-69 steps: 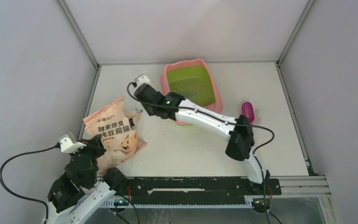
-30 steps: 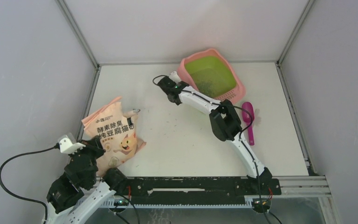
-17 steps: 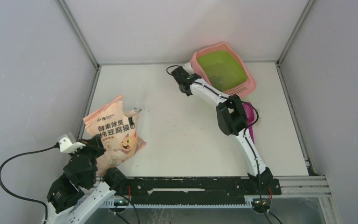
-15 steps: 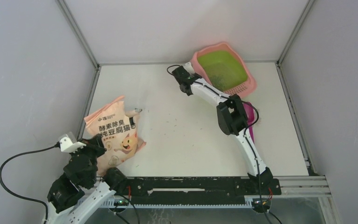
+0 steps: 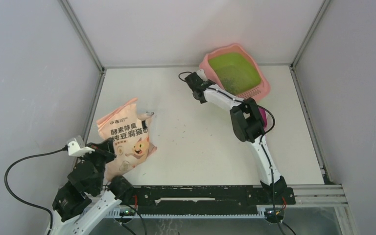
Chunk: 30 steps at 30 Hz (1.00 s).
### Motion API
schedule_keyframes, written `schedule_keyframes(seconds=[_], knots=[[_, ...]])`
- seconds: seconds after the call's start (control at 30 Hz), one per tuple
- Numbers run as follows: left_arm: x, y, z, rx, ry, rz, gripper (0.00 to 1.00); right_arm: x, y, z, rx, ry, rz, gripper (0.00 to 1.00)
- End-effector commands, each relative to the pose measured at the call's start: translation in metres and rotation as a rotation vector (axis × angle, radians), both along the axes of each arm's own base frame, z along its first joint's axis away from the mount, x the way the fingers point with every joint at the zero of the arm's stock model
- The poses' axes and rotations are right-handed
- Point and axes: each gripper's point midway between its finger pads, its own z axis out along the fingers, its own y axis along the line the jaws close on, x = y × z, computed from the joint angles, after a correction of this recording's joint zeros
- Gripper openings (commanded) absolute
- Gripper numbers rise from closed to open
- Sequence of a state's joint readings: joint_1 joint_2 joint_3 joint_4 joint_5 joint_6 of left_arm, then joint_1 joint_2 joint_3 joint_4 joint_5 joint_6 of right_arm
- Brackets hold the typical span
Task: Fill the litter box with clean litter
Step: Move the litter box to the center of the board, then close the cat litter bag at the center of the board.
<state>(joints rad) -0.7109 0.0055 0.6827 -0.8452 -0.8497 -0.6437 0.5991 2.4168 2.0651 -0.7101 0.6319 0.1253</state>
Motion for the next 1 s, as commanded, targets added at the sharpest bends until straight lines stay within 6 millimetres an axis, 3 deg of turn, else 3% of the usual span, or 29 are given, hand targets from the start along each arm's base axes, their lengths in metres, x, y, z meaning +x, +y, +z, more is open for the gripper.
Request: schedule_keyframes(seconds=[0.0, 0.23, 0.37, 0.43, 0.47, 0.6, 0.63, 0.67, 0.87, 0.97], knots=[[-0.012, -0.009, 0.053, -0.176, -0.246, -0.11, 0.0, 0.0, 0.035, 0.093, 0.219, -0.175, 0.102, 0.54], [-0.01, -0.04, 0.082, -0.143, -0.334, -0.266, 0.0, -0.037, 0.052, 0.182, 0.387, -0.243, 0.218, 0.61], [-0.008, -0.079, 0.103, -0.135, -0.402, -0.437, 0.0, -0.074, 0.039, 0.201, 0.586, -0.166, 0.272, 0.61], [-0.006, -0.104, 0.113, -0.124, -0.434, -0.546, 0.0, -0.098, 0.03, 0.2, 0.734, -0.106, 0.322, 0.6], [-0.006, -0.116, 0.121, -0.126, -0.457, -0.59, 0.0, -0.116, 0.025, 0.211, 0.833, -0.096, 0.368, 0.6], [-0.008, -0.138, 0.145, -0.116, -0.506, -0.695, 0.0, -0.168, -0.004, 0.207, 1.144, -0.104, 0.548, 0.61], [-0.01, -0.14, 0.152, -0.112, -0.516, -0.706, 0.0, -0.182, -0.011, 0.192, 1.184, -0.09, 0.561, 0.61], [-0.011, -0.141, 0.159, -0.116, -0.521, -0.714, 0.0, -0.19, -0.015, 0.189, 1.2, -0.109, 0.591, 0.62], [-0.01, -0.164, 0.187, -0.216, -0.499, -0.808, 0.0, -0.234, -0.004, 0.164, 1.185, -0.103, 0.71, 0.58], [-0.01, -0.17, 0.194, -0.264, -0.498, -0.83, 0.0, -0.256, 0.0, 0.167, 1.223, -0.212, 0.814, 0.58]])
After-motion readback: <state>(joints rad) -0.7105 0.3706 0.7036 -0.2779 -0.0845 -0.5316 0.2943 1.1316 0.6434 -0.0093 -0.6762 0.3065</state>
